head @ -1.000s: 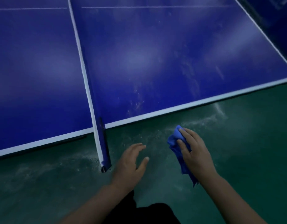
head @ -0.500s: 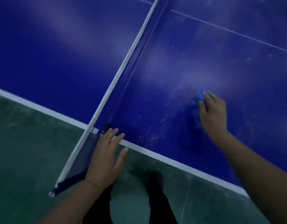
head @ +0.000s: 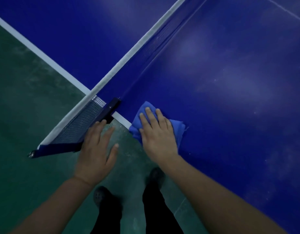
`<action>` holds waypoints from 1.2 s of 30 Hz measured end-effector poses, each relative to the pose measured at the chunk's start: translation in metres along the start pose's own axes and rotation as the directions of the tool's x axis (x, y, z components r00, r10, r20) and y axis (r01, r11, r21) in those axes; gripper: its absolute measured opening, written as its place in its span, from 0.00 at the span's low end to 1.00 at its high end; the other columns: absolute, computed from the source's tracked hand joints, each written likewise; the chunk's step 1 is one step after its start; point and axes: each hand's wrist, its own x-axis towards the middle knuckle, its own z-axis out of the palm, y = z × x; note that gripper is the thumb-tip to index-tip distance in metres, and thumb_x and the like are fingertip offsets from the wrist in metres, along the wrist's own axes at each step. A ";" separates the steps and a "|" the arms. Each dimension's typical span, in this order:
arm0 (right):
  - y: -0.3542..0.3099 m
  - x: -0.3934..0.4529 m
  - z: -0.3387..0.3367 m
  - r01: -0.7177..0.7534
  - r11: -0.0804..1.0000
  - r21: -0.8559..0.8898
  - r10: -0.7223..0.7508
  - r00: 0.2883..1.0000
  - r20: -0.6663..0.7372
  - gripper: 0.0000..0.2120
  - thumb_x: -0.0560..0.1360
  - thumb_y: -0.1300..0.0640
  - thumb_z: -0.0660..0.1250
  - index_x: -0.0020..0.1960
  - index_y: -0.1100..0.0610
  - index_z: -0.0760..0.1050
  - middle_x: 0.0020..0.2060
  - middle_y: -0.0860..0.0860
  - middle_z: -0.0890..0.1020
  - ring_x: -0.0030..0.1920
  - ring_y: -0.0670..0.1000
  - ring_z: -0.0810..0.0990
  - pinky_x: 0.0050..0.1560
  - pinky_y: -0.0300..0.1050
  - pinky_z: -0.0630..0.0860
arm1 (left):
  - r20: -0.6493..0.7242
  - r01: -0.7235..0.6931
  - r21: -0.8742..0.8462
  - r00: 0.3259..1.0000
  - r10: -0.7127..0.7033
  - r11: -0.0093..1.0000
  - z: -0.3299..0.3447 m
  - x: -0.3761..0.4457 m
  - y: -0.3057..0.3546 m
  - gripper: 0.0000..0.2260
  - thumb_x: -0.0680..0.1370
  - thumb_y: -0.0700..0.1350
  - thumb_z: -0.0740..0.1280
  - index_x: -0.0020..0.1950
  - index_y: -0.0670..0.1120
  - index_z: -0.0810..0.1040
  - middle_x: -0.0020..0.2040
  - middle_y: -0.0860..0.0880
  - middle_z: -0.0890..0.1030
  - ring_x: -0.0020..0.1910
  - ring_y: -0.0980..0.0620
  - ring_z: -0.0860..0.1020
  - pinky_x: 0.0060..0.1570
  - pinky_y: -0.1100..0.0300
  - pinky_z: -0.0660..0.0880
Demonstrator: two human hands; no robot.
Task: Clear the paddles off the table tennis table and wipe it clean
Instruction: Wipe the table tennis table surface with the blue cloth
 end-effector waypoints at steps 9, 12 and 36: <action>0.051 0.035 -0.014 -0.463 0.884 0.062 0.465 0.863 -0.195 0.24 0.82 0.53 0.51 0.77 0.59 0.64 0.77 0.58 0.64 0.76 0.64 0.61 0.74 0.60 0.59 | -0.031 0.032 0.082 0.999 -0.029 0.996 0.004 -0.013 -0.009 0.25 0.80 0.51 0.59 0.71 0.37 0.72 0.72 0.37 0.69 0.69 0.36 0.68 0.67 0.40 0.69; -0.010 0.005 0.003 0.079 0.995 -0.053 -0.079 0.997 -0.009 0.25 0.82 0.50 0.50 0.75 0.57 0.66 0.76 0.56 0.66 0.75 0.62 0.62 0.72 0.58 0.60 | -0.064 0.039 0.126 0.997 -0.031 0.991 0.007 -0.016 -0.012 0.24 0.79 0.50 0.59 0.70 0.36 0.73 0.71 0.36 0.71 0.66 0.36 0.70 0.65 0.41 0.69; -0.005 0.077 -0.016 0.211 0.977 -0.037 -0.211 0.977 -0.002 0.25 0.81 0.50 0.55 0.76 0.58 0.64 0.77 0.56 0.63 0.76 0.61 0.60 0.74 0.57 0.58 | -0.062 0.192 0.067 0.980 -0.188 0.979 0.007 -0.006 -0.008 0.28 0.79 0.52 0.56 0.73 0.35 0.69 0.70 0.37 0.73 0.69 0.39 0.68 0.71 0.49 0.61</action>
